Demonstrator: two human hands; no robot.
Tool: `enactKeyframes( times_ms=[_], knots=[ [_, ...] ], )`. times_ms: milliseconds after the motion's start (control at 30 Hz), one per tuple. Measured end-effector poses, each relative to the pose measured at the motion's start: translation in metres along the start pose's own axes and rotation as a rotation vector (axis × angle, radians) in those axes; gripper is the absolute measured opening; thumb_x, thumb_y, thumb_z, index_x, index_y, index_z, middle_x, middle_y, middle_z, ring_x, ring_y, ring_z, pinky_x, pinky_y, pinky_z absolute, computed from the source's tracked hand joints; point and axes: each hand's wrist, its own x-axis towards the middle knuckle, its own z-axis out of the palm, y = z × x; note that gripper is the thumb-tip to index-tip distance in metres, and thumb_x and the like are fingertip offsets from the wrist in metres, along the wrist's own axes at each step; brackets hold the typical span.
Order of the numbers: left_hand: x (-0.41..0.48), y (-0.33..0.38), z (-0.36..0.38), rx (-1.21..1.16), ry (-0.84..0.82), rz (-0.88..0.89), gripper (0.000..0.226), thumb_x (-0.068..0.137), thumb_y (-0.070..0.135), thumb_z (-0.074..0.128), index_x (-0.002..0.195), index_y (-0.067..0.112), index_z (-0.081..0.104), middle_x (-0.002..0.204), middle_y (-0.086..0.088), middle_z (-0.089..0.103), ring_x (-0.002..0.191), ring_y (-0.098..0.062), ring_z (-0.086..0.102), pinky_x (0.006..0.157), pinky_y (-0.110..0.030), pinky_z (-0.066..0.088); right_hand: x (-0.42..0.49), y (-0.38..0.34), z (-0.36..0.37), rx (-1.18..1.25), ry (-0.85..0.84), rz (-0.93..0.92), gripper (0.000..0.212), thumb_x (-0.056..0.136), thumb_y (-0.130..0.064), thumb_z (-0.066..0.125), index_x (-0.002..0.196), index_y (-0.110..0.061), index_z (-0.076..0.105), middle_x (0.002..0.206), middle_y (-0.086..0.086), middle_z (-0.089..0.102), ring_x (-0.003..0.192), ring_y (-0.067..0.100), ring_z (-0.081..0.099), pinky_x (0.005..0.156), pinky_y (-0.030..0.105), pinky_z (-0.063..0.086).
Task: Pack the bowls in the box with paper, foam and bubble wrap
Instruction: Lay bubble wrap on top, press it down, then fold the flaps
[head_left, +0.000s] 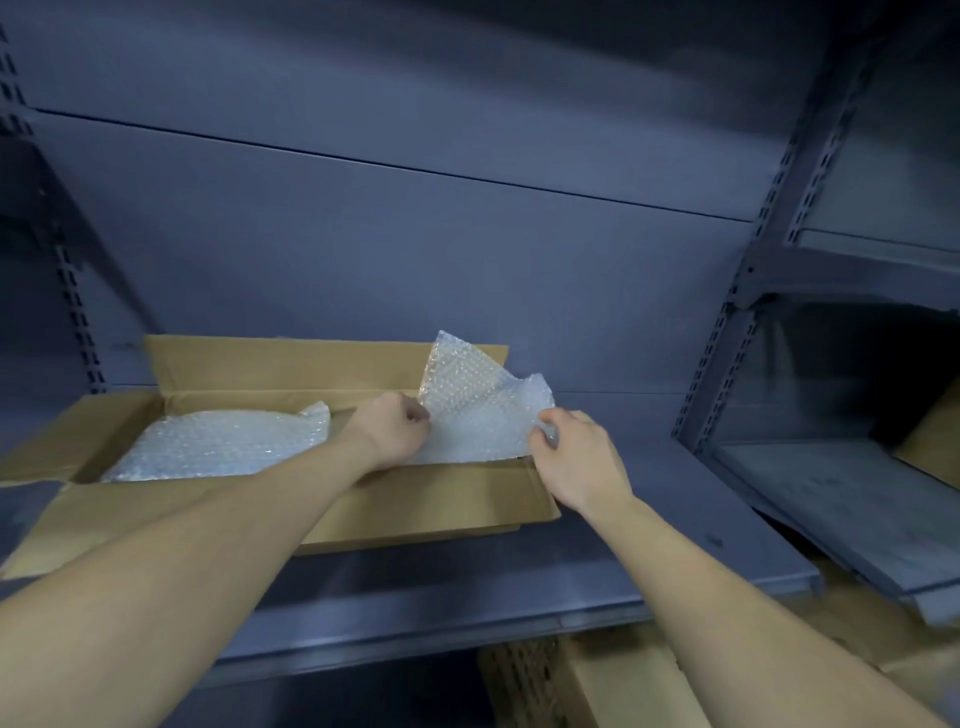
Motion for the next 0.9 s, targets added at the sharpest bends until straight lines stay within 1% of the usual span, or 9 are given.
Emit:
enactKeyframes(
  times_ms=[100, 300, 433, 467, 567, 667, 733, 833, 900],
  knots=[
    [-0.004, -0.006, -0.003, -0.015, 0.03, 0.016, 0.031, 0.093, 0.023, 0.049, 0.112, 0.022, 0.073, 0.112, -0.003, 0.073, 0.1, -0.023, 0.066, 0.088, -0.034, 0.054, -0.004, -0.002, 0.001, -0.011, 0.016, -0.002, 0.038, 0.101, -0.035, 0.041, 0.13, -0.016, 0.057, 0.13, 0.004, 0.054, 0.112, 0.026, 0.055, 0.082, 0.034, 0.045],
    [-0.025, -0.01, -0.013, -0.03, 0.074, 0.052, 0.032, 0.093, 0.022, 0.051, 0.117, 0.017, 0.072, 0.122, 0.001, 0.069, 0.108, -0.019, 0.063, 0.093, -0.03, 0.05, -0.019, -0.015, 0.002, -0.034, 0.005, -0.001, 0.038, 0.101, -0.034, 0.039, 0.129, -0.015, 0.056, 0.126, 0.002, 0.055, 0.093, 0.02, 0.051, 0.07, 0.031, 0.043],
    [-0.039, -0.024, -0.021, -0.001, 0.105, 0.072, 0.022, 0.091, 0.018, 0.052, 0.1, 0.015, 0.071, 0.102, -0.002, 0.062, 0.095, -0.021, 0.056, 0.088, -0.031, 0.046, -0.029, -0.024, 0.002, 0.007, 0.009, -0.026, 0.036, 0.1, -0.031, 0.04, 0.122, -0.009, 0.059, 0.127, 0.004, 0.056, 0.108, 0.026, 0.056, 0.082, 0.037, 0.051],
    [-0.042, -0.029, -0.022, 0.019, 0.111, 0.075, 0.026, 0.091, 0.018, 0.052, 0.106, 0.011, 0.071, 0.105, -0.003, 0.059, 0.098, -0.023, 0.056, 0.092, -0.033, 0.046, -0.03, -0.025, 0.003, -0.001, 0.012, -0.042, 0.036, 0.1, -0.031, 0.04, 0.122, -0.009, 0.059, 0.128, 0.004, 0.057, 0.111, 0.025, 0.055, 0.085, 0.038, 0.051],
    [-0.048, -0.039, -0.025, 0.113, 0.073, 0.059, 0.039, 0.093, 0.025, 0.051, 0.128, 0.012, 0.064, 0.135, -0.008, 0.055, 0.123, -0.028, 0.052, 0.103, -0.036, 0.043, -0.029, -0.025, 0.01, -0.055, -0.052, -0.075, 0.041, 0.1, -0.034, 0.04, 0.135, -0.018, 0.055, 0.144, -0.002, 0.048, 0.129, 0.02, 0.043, 0.092, 0.036, 0.048],
    [-0.047, -0.046, -0.024, 0.168, -0.034, 0.041, 0.046, 0.095, 0.036, 0.049, 0.136, 0.016, 0.057, 0.145, -0.008, 0.048, 0.133, -0.025, 0.044, 0.11, -0.033, 0.036, -0.022, -0.021, 0.015, -0.096, -0.153, -0.035, 0.045, 0.099, -0.038, 0.042, 0.142, -0.024, 0.05, 0.157, -0.004, 0.031, 0.141, 0.019, 0.03, 0.105, 0.038, 0.041],
    [-0.043, -0.048, -0.024, 0.187, -0.092, 0.042, 0.047, 0.093, 0.045, 0.049, 0.134, 0.025, 0.058, 0.147, -0.005, 0.046, 0.135, -0.023, 0.041, 0.113, -0.033, 0.032, -0.017, -0.02, 0.015, -0.131, -0.146, -0.044, 0.046, 0.098, -0.038, 0.045, 0.142, -0.024, 0.05, 0.159, -0.003, 0.026, 0.144, 0.019, 0.025, 0.112, 0.041, 0.034],
    [-0.034, -0.042, -0.032, 0.293, 0.026, 0.079, 0.042, 0.09, 0.055, 0.05, 0.125, 0.036, 0.062, 0.133, -0.002, 0.047, 0.126, -0.026, 0.046, 0.107, -0.039, 0.04, -0.007, -0.019, 0.011, -0.129, -0.03, -0.154, 0.049, 0.097, -0.035, 0.048, 0.144, -0.02, 0.047, 0.16, -0.004, 0.024, 0.147, 0.015, 0.02, 0.116, 0.037, 0.028],
    [-0.028, -0.036, -0.041, 0.326, 0.124, 0.191, 0.046, 0.086, 0.063, 0.051, 0.123, 0.039, 0.06, 0.127, 0.003, 0.045, 0.124, -0.02, 0.044, 0.103, -0.039, 0.043, 0.004, -0.023, 0.008, -0.055, -0.036, -0.269, 0.051, 0.096, -0.036, 0.052, 0.145, -0.021, 0.045, 0.16, -0.009, 0.023, 0.148, 0.011, 0.018, 0.116, 0.033, 0.027]
  ],
)
